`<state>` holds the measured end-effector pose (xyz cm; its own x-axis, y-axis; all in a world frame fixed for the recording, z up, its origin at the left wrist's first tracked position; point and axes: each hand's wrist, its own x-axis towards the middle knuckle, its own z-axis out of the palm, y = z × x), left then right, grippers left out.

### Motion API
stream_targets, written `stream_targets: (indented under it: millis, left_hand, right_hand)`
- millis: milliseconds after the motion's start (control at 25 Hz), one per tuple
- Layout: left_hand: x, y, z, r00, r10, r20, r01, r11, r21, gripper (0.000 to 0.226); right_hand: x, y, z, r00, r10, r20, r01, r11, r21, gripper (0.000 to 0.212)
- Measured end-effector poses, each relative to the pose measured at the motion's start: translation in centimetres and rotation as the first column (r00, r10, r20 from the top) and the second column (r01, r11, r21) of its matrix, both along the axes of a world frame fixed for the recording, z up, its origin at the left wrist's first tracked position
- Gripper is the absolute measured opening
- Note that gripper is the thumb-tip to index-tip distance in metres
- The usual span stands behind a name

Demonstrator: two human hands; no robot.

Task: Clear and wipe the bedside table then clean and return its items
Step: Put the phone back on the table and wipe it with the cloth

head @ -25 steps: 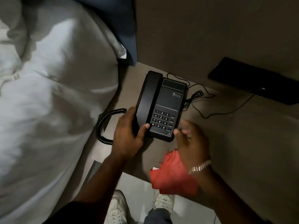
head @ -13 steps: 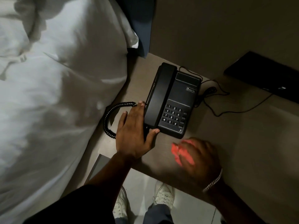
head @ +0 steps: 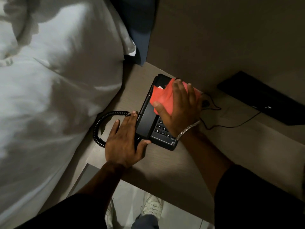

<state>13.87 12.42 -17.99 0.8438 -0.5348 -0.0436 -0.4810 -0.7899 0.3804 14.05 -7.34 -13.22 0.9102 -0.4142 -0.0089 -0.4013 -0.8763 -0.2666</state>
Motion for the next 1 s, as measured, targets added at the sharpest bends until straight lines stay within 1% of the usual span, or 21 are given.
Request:
stream_targets:
  millis: [80,200,240,320,360,400,440,480,520,560,600,640,680,760,880,960,1000]
  left_hand:
    - [0.0,0.0,0.1,1.0,-0.007,-0.011,0.007,1.0,0.021,0.087]
    - [0.0,0.1,0.4,1.0,-0.025,-0.009,0.026,0.999,0.047,0.083]
    - [0.0,0.1,0.4,1.0,-0.025,-0.005,0.025,0.998,0.054,0.084]
    - [-0.1,0.0,0.5,1.0,-0.024,-0.004,0.024,0.998,0.064,0.087]
    - [0.0,0.0,0.5,1.0,-0.021,-0.006,0.021,0.998,0.065,0.088]
    - [0.0,0.0,0.5,1.0,-0.017,-0.009,0.018,0.998,0.064,0.089]
    - [0.0,0.0,0.4,1.0,-0.016,-0.011,0.017,0.998,0.062,0.089]
    - [0.0,0.1,0.3,1.0,-0.017,-0.014,0.018,0.998,0.059,0.089]
    - [0.0,0.1,0.2,1.0,-0.02,-0.018,0.021,0.998,0.056,0.09]
    - [0.0,0.1,0.2,0.999,-0.024,-0.022,0.025,0.998,0.058,0.091]
    - [0.0,0.1,0.2,0.999,-0.028,-0.027,0.03,0.997,0.067,0.094]
    - [0.0,0.1,0.2,0.999,-0.032,-0.029,0.034,0.996,0.083,0.097]
    - [0.0,0.0,0.2,0.999,-0.033,-0.03,0.035,0.995,0.098,0.099]
    - [0.0,0.1,0.2,0.999,-0.033,-0.032,0.036,0.994,0.106,0.1]
    - [0.0,0.3,0.4,0.998,-0.039,-0.044,0.042,0.996,0.078,0.095]
    - [0.0,0.3,0.5,0.997,-0.039,-0.063,0.044,0.996,0.08,0.099]
    - [0.0,0.2,0.6,0.997,-0.037,-0.066,0.042,0.996,0.079,0.1]
  right_hand:
    - [-3.0,2.2,-0.7,1.0,0.01,0.007,-0.01,1.0,0.002,0.088]
    - [-8.4,5.3,-1.4,0.988,0.153,-0.028,-0.153,0.988,-0.017,0.08]
    - [-9.5,5.4,-1.5,0.982,0.19,-0.004,-0.19,0.982,0.0,0.076]
    - [-9.6,4.0,-1.2,0.968,0.222,0.116,-0.231,0.97,0.072,0.065]
    - [-8.9,3.1,-0.9,0.959,0.206,0.193,-0.229,0.968,0.104,0.06]
    - [-7.9,2.2,-0.6,0.951,0.155,0.267,-0.198,0.97,0.144,0.057]
    - [-6.5,1.3,-0.1,0.946,0.08,0.315,-0.147,0.97,0.195,0.059]
    - [-5.0,0.5,0.2,0.946,0.007,0.324,-0.09,0.966,0.242,0.066]
    - [-3.3,-0.2,0.6,0.959,-0.045,0.279,-0.03,0.965,0.26,0.074]
    - [-1.9,-0.4,0.7,0.979,-0.076,0.189,0.031,0.972,0.231,0.08]
    - [-1.0,-0.2,0.6,0.991,-0.096,0.096,0.079,0.982,0.17,0.083]
    - [-0.9,0.3,0.4,0.993,-0.112,0.043,0.106,0.987,0.117,0.083]
    - [-1.4,1.0,0.2,0.993,-0.113,0.025,0.111,0.99,0.09,0.08]
    - [-4.4,3.4,-0.3,1.0,-0.03,0.002,0.03,0.997,0.07,0.073]
    - [-9.5,5.8,-0.4,0.982,0.185,-0.049,-0.183,0.982,0.041,0.068]
    - [-10.6,5.4,0.2,0.962,0.273,-0.02,-0.271,0.96,0.074,0.067]
    - [-10.3,4.7,0.9,0.953,0.301,0.031,-0.303,0.947,0.11,0.066]
